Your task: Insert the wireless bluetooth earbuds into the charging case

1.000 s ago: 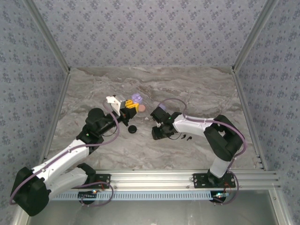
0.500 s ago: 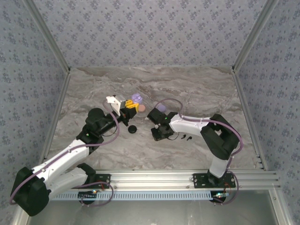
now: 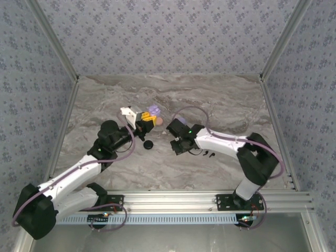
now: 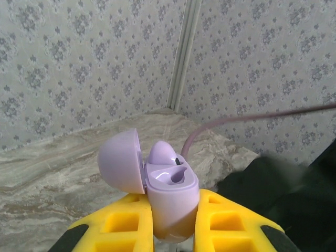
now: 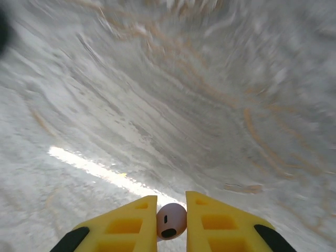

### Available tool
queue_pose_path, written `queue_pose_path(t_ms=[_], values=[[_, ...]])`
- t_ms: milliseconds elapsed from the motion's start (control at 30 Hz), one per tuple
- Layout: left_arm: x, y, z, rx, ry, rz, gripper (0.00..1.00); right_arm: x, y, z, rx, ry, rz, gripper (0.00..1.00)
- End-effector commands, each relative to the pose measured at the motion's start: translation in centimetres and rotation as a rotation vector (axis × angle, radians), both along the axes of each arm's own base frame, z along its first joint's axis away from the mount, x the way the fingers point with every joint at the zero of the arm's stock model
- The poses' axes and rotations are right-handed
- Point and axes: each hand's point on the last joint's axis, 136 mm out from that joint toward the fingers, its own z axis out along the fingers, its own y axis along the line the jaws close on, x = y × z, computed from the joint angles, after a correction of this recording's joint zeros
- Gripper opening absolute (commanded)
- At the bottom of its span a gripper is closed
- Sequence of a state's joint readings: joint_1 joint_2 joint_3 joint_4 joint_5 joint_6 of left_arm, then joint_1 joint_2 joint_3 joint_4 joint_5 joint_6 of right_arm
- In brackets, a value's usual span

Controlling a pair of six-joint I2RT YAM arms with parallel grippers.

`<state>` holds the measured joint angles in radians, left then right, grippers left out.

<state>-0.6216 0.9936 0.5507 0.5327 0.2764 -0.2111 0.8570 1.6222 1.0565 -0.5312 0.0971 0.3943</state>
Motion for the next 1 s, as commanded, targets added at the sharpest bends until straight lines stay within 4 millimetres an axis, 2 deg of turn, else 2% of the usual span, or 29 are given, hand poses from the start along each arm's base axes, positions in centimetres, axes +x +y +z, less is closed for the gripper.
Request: queue_pose_path(t_ms=[0,167,233,333,500,567,700,833,967], values=[[0.1,-0.9,0.9,-0.041,-0.005,-0.043,0.00,1.1,-1.4,4.8,0.009,-0.151,0.024,0.17],[0.4,-2.4,1.2,-0.064,0.008,-0.096,0.00,2.2,-2.2,13.1,0.140,-0.370,0.054,0.18],[0.5,-3.1,1.4,-0.071,0.009,-0.123,0.00,2.4,-2.3,17.0,0.211,-0.464,0.081,0.18],[0.1,-4.5,1.6,-0.065,0.008,-0.189,0.00,2.1,-2.3,22.5,0.290,-0.594,0.139,0.18],[-1.0,-6.6,2.3,-0.064,-0.011,-0.282,0.00,1.1,-1.7,29.6,0.405,-0.773,0.237,0.18],[-1.3,-7.2,2.8,-0.071,-0.019,-0.304,0.00,0.7,-1.4,30.9,0.429,-0.823,0.273,0.18],[-1.7,-8.0,3.7,-0.101,-0.025,-0.341,0.00,0.5,-1.0,32.4,0.442,-0.889,0.328,0.19],[-2.1,-8.6,4.1,-0.101,-0.025,-0.366,0.00,0.7,-0.5,32.4,0.431,-0.905,0.355,0.19],[-2.3,-8.9,4.2,-0.096,-0.026,-0.372,0.00,1.0,-0.1,31.4,0.412,-0.890,0.368,0.19]])
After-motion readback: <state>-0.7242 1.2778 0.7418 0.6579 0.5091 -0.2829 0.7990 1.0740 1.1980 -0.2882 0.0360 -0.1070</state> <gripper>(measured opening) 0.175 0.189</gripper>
